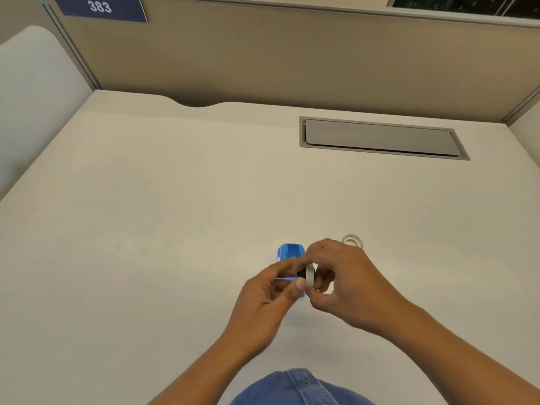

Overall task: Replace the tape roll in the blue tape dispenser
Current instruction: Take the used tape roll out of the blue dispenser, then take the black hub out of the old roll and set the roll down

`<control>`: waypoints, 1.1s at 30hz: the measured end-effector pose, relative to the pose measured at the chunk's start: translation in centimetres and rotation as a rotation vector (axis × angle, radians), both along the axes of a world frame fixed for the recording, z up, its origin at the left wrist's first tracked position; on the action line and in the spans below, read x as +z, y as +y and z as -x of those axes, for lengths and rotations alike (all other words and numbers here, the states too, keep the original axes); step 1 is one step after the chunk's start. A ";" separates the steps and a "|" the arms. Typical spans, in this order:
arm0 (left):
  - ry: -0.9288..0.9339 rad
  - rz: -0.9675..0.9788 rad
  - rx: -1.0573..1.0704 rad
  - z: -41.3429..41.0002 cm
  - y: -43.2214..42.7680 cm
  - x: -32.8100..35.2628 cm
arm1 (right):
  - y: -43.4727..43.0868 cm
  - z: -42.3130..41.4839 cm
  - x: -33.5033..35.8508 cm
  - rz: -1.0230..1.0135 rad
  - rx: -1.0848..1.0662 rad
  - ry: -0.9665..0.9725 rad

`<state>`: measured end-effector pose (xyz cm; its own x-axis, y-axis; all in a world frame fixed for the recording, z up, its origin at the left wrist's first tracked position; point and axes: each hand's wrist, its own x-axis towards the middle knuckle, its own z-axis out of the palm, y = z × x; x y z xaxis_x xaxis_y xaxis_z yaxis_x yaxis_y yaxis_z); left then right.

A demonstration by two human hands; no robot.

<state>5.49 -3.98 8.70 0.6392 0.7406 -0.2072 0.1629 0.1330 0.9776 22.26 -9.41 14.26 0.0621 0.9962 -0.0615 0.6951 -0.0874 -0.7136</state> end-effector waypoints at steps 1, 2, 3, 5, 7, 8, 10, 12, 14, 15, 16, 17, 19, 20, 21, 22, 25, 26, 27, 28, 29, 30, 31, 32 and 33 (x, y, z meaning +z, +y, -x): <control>-0.024 0.018 0.009 0.0 -0.5 0.9 | -0.4 0.2 0.1 -0.007 0.008 0.019; -0.036 0.034 0.035 0.0 -0.9 1.7 | -0.8 0.3 0.2 -0.021 0.014 0.028; -0.045 0.058 0.070 0.1 -1.3 2.3 | -1.2 0.5 0.3 -0.040 0.016 0.031; -0.056 0.121 0.124 0.2 -1.7 2.9 | -1.8 0.6 0.6 -0.080 -0.004 0.048; -0.072 0.181 0.136 0.4 -2.0 3.5 | -2.5 0.7 0.8 -0.118 -0.059 0.098; -0.089 0.212 0.142 0.5 -2.1 3.7 | -2.9 0.8 1.0 -0.137 -0.096 0.125; -0.113 0.252 0.156 0.6 -2.3 4.1 | -3.5 1.0 1.0 -0.161 -0.168 0.181; -0.139 0.266 0.165 0.6 -2.6 4.5 | -4.0 1.3 1.0 -0.183 -0.222 0.229; -0.165 0.280 0.180 0.6 -2.9 4.8 | -4.3 1.7 1.0 -0.205 -0.271 0.309; -0.176 0.287 0.183 0.5 -3.0 5.0 | -4.5 1.8 0.9 -0.218 -0.290 0.371; -0.186 0.292 0.182 0.5 -3.1 5.2 | -4.7 1.9 0.9 -0.231 -0.305 0.435; -0.193 0.292 0.179 0.4 -3.2 5.3 | -5.0 2.0 0.9 -0.245 -0.318 0.481; -0.186 0.271 0.175 0.5 -3.3 5.6 | -5.3 2.2 1.0 -0.258 -0.335 0.502; -0.179 0.256 0.173 0.5 -3.3 5.7 | -5.5 2.2 1.1 -0.257 -0.339 0.494; -0.171 0.243 0.169 0.6 -3.3 5.8 | -5.6 2.3 1.2 -0.253 -0.342 0.483; -0.160 0.233 0.164 0.7 -3.4 5.8 | -5.7 2.4 1.3 -0.250 -0.345 0.470; -0.130 0.197 0.162 0.9 -3.4 6.0 | -5.8 2.6 1.6 -0.262 -0.339 0.433; -0.121 0.183 0.165 0.9 -3.4 6.0 | -5.8 2.6 1.6 -0.264 -0.338 0.425; -0.113 0.170 0.168 1.0 -3.4 6.1 | -5.8 2.6 1.6 -0.266 -0.340 0.415; -0.110 0.158 0.169 1.0 -3.3 6.1 | -5.8 2.6 1.6 -0.266 -0.344 0.405; -0.110 0.148 0.167 1.0 -3.3 6.1 | -5.8 2.6 1.6 -0.266 -0.348 0.400; -0.110 0.137 0.163 1.0 -3.3 6.2 | -5.9 2.6 1.7 -0.264 -0.350 0.399; -0.108 0.126 0.161 1.0 -3.3 6.3 | -5.9 2.6 1.7 -0.262 -0.350 0.399; -0.105 0.117 0.162 1.0 -3.2 6.3 | -5.9 2.7 1.7 -0.261 -0.348 0.400; -0.102 0.113 0.163 1.0 -3.2 6.3 | -6.0 2.7 1.8 -0.262 -0.345 0.398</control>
<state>4.48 -7.13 15.00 0.5345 0.8118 -0.2349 0.0311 0.2589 0.9654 19.58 -15.36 16.08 0.4078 0.9077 0.0989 0.3319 -0.0465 -0.9422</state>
